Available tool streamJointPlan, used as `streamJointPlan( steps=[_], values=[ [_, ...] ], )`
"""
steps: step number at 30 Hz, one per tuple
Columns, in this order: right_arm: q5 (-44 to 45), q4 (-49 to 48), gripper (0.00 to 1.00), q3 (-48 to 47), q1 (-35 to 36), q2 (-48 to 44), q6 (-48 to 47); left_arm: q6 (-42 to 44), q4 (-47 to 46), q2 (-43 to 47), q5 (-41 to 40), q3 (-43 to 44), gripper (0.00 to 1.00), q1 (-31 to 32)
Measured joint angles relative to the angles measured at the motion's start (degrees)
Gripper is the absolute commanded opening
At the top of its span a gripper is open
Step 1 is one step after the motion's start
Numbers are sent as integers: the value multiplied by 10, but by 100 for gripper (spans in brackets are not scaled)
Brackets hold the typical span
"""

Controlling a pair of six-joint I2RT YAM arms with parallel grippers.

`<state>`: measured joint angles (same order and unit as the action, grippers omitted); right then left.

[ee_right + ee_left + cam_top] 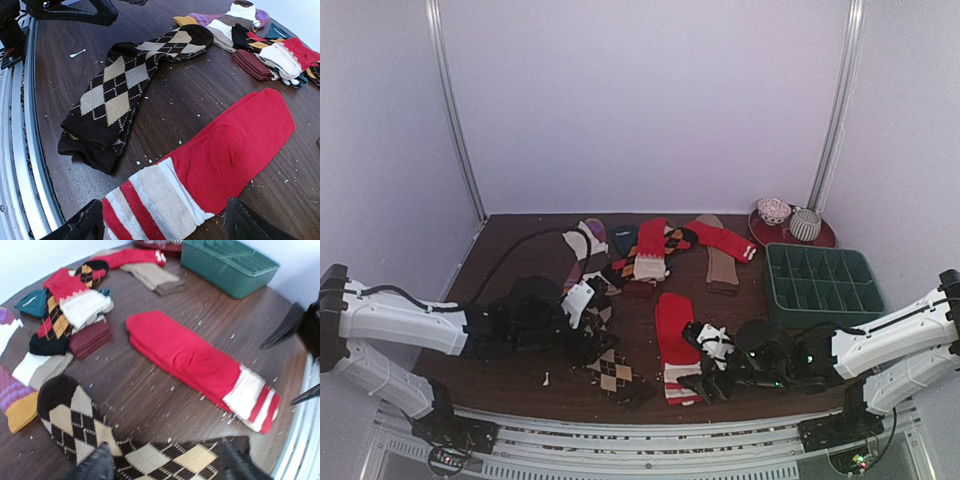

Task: Roll the socks
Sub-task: Roll a pair of socks at the center of the board.

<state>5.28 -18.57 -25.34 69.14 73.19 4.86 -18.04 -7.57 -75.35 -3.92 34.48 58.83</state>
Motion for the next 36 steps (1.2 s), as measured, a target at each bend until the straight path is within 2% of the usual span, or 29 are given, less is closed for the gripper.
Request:
streamJointPlan(
  steps=[2,4,10,14,19,32,36],
  values=[
    [10,0,85,0,0,-3,1,-5,-22,3,16,0,52,0],
    [22,1,86,0,0,-6,5,-9,-40,-17,33,2,44,3],
    [51,8,86,0,0,-23,17,-20,-61,-155,79,41,38,38],
    [65,18,86,0,-2,-32,26,-29,-61,-206,106,70,37,55],
    [62,20,86,10,-4,-47,28,-40,-52,-212,119,74,37,64],
    [-23,-24,84,53,-4,-60,-14,-53,-52,-176,114,-2,37,69],
    [-62,-50,82,80,-4,-60,-27,-57,-22,-127,108,-36,48,69]
  ],
)
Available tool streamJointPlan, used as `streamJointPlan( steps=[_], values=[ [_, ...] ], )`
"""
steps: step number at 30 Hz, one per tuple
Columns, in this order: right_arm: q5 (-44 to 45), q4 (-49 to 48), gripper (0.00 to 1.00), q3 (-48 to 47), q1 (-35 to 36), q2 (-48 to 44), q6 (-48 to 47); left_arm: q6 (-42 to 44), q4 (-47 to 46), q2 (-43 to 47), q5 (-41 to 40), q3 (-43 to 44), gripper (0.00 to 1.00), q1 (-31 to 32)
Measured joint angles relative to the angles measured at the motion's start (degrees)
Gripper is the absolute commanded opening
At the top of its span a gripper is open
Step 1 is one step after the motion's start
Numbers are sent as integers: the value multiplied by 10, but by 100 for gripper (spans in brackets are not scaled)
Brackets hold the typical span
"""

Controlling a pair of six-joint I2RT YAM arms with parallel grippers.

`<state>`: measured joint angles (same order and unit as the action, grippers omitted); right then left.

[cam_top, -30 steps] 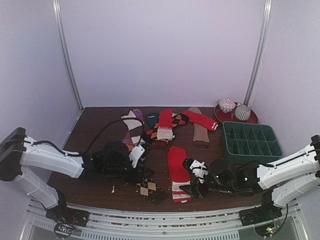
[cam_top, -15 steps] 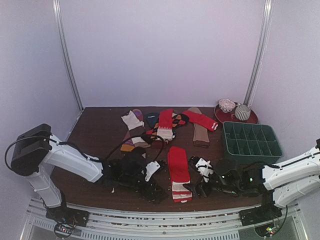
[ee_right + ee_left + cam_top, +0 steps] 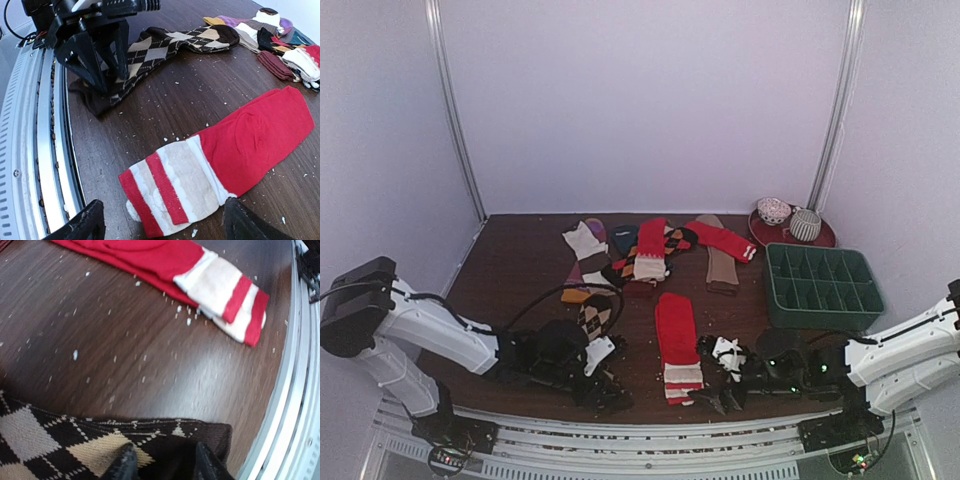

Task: Roll the socks
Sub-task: Roll a pair of socks at the center of the board.

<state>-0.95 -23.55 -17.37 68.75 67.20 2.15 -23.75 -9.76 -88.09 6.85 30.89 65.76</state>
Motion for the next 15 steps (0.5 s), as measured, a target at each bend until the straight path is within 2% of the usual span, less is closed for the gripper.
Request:
streamJointPlan(
  steps=[3,7,11,15],
  values=[
    [-13,-21,83,20,0,4,-12,2,42,39,-14,-12,60,1],
    [-2,-31,80,24,0,16,-32,5,74,60,-28,-9,66,1],
    [21,-29,60,10,0,41,-47,19,87,60,-32,9,68,1],
    [35,-29,50,-10,0,71,-57,27,86,60,-33,21,68,1]
  ],
)
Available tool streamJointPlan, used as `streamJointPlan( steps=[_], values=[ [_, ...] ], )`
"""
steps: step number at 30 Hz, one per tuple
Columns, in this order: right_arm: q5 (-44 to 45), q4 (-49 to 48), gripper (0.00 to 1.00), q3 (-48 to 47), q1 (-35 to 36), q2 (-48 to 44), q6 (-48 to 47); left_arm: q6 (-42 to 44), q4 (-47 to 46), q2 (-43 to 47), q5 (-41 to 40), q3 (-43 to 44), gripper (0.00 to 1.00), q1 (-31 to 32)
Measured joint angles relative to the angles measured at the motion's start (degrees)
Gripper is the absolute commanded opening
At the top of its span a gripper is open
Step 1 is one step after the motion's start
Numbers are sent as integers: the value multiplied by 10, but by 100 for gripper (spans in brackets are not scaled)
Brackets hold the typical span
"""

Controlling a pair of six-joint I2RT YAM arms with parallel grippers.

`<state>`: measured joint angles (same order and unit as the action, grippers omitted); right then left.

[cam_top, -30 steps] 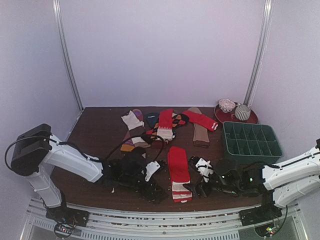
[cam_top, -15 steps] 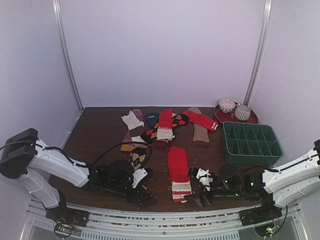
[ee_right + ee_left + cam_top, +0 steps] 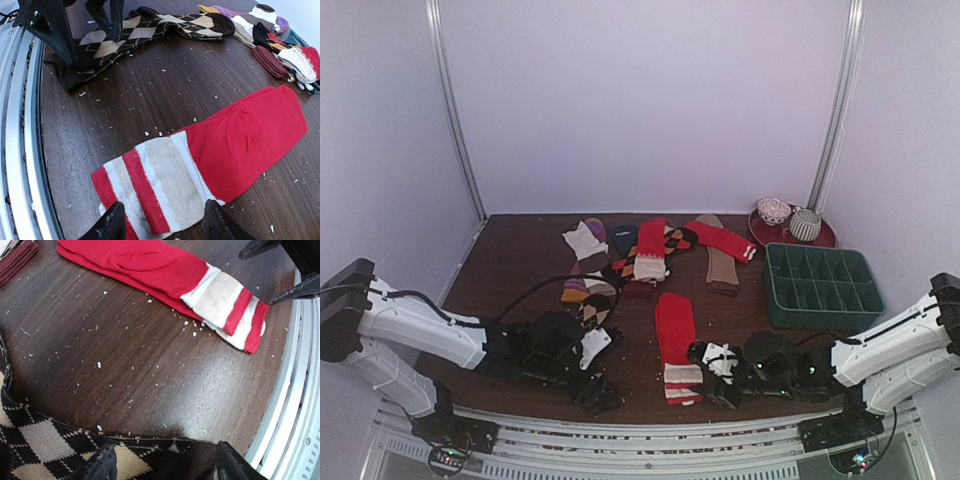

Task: Roll the socks
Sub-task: Roll a pair of socks at the center of the board.

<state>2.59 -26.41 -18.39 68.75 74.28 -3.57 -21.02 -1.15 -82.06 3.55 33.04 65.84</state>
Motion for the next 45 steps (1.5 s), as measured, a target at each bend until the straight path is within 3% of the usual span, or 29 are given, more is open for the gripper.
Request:
streamJointPlan(
  steps=[9,14,21,34,45],
  values=[
    [-6,-1,49,-36,0,82,-10,10,13,19,-14,0,69,0],
    [-3,6,43,-56,0,113,-10,12,17,27,-25,0,69,0],
    [-2,15,20,-74,0,137,-5,13,27,31,-35,0,69,0],
    [-35,66,1,-147,0,164,40,16,34,45,-52,0,69,0],
    [-65,123,0,-149,0,100,37,19,34,30,-61,1,69,0]
  ],
)
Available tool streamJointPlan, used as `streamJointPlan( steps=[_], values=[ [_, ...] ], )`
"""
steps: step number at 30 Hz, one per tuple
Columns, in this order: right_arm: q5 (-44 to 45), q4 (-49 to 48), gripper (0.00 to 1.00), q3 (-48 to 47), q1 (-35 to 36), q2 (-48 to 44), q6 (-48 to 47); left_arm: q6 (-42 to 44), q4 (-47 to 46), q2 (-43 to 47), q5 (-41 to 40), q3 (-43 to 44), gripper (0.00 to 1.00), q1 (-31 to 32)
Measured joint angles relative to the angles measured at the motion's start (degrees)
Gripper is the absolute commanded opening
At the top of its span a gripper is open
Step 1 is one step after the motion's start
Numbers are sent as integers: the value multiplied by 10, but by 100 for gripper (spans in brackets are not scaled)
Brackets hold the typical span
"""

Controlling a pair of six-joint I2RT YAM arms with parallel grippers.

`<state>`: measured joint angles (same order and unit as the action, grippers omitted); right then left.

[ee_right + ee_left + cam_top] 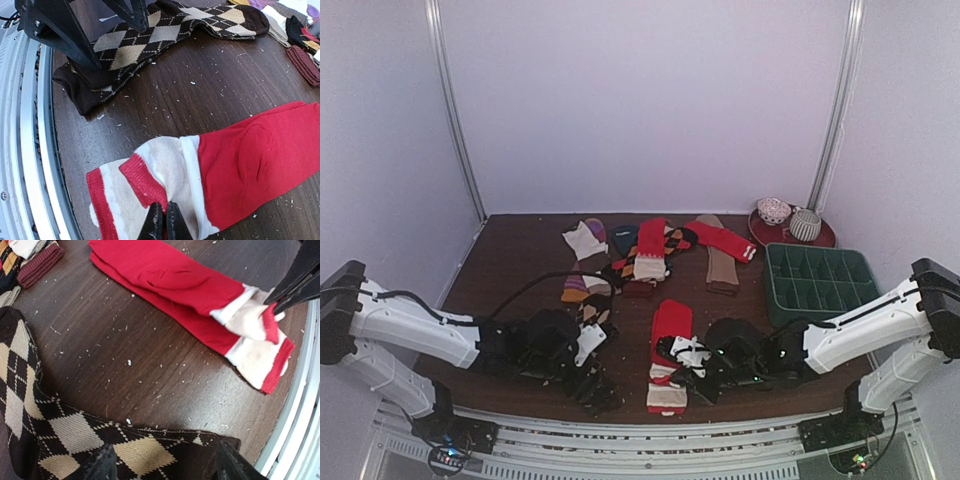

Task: Roll the socks
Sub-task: Roll a pair of socks at the center of the board.

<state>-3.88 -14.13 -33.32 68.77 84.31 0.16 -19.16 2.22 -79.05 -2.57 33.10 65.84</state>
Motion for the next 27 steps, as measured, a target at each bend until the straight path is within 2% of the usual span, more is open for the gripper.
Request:
streamJointPlan(
  steps=[27],
  values=[
    [-7,42,0,-7,30,-65,-4,9,-39,-69,0,23,68,0]
  ],
)
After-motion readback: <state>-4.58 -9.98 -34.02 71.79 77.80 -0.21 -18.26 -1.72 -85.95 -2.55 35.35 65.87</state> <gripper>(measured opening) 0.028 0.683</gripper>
